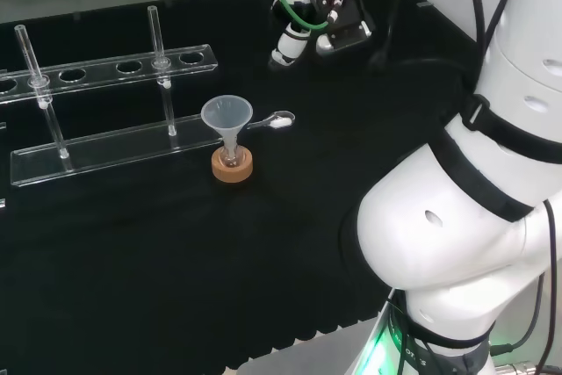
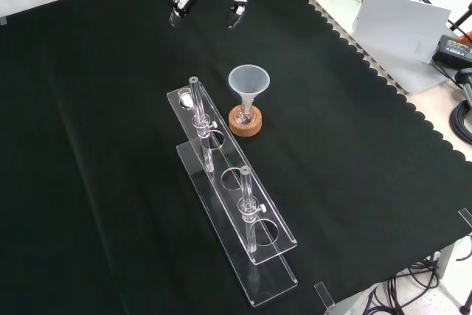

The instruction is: Pick up the weighing funnel.

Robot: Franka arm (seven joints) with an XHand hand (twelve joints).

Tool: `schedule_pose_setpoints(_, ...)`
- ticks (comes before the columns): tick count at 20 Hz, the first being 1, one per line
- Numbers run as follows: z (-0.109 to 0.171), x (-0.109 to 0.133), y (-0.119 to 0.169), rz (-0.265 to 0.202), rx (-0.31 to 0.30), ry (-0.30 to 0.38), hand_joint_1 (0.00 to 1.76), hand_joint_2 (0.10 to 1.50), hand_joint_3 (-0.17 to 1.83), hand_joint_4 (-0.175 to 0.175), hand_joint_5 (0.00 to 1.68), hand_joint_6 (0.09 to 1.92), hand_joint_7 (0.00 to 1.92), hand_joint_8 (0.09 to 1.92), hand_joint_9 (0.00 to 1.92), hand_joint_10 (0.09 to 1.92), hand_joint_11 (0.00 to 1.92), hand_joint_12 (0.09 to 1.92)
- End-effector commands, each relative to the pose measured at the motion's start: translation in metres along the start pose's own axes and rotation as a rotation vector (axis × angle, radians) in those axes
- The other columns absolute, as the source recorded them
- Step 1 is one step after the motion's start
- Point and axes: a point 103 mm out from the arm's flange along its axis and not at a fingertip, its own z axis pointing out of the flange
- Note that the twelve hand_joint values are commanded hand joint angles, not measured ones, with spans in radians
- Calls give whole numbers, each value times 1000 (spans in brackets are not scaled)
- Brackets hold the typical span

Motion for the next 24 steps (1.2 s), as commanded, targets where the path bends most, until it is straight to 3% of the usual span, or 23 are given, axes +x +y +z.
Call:
schedule_pose_setpoints(1,34,-21,26,5,17,28,846,620,528,-57,453,87,428,687,778,546,459,1317)
schedule_pose_setpoints(10,80,-38,56,-13,24,72,829,603,553,-58,465,87,428,681,753,513,470,1303)
schedule_pose_setpoints(17,110,-35,78,-59,29,85,766,597,550,-56,489,87,431,690,751,520,477,1307)
schedule_pose_setpoints(24,132,-28,97,-93,57,97,831,593,541,-54,508,87,410,687,731,520,479,1301)
